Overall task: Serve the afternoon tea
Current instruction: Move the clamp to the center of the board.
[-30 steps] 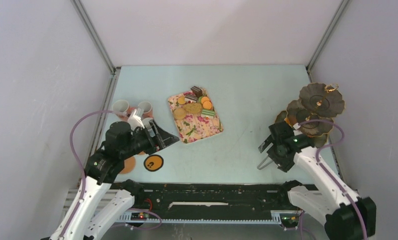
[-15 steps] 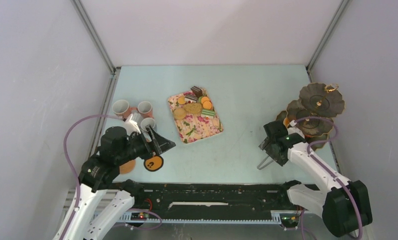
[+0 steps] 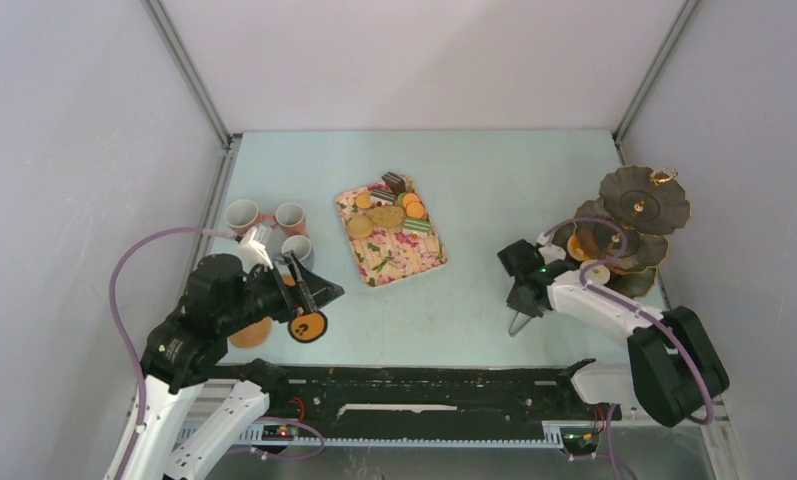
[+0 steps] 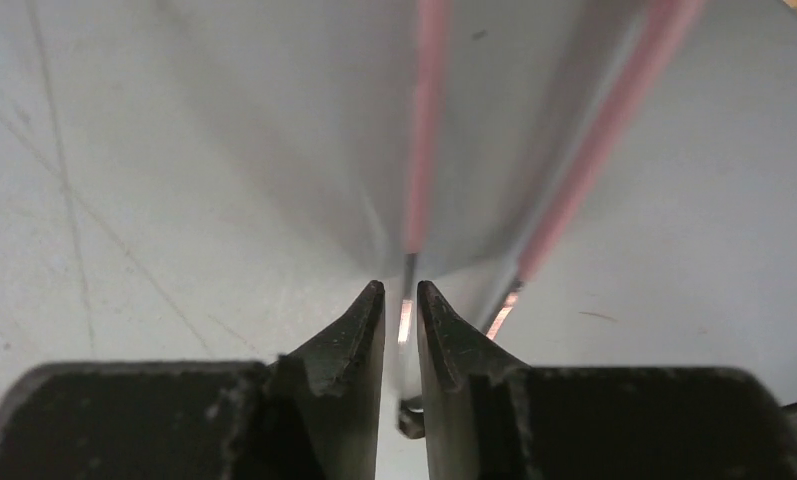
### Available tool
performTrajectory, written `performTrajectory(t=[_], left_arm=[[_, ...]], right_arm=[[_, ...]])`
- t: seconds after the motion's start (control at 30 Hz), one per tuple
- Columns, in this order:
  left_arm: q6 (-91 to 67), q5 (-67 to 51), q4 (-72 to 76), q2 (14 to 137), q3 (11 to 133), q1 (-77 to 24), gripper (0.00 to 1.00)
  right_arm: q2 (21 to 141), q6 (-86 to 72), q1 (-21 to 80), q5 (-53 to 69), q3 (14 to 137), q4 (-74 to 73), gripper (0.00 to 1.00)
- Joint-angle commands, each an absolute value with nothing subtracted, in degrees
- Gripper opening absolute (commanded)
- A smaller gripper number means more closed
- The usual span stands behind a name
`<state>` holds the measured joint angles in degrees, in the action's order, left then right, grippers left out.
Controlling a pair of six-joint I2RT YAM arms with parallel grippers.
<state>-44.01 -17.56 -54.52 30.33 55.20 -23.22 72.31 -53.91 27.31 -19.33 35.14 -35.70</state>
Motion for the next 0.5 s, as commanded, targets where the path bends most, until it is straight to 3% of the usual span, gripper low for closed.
performTrajectory(t=[0.0, 0.23, 0.3, 0.47], left_arm=[[-42.10, -16.63, -55.53, 31.46, 58.53, -23.02, 0.83], [-42.96, -16.52, -54.95, 32.72, 59.33, -22.94, 0.83], [-43.02, -16.52, -55.00, 32.84, 59.28, -22.99, 0.83], [-43.04, -16.89, -53.94, 32.79, 56.99, -22.98, 0.83]], right_arm=[[78.26, -50.53, 33.50, -20.37, 41.23, -31.80, 0.20], [90.94, -38.49, 43.75, -22.06, 55.93, -35.63, 0.22], [90.85, -36.57, 45.49, -22.98, 57.87, -36.86, 0.31], [86.13, -37.54, 46.92, -24.42, 57.16, -40.71, 0.67]])
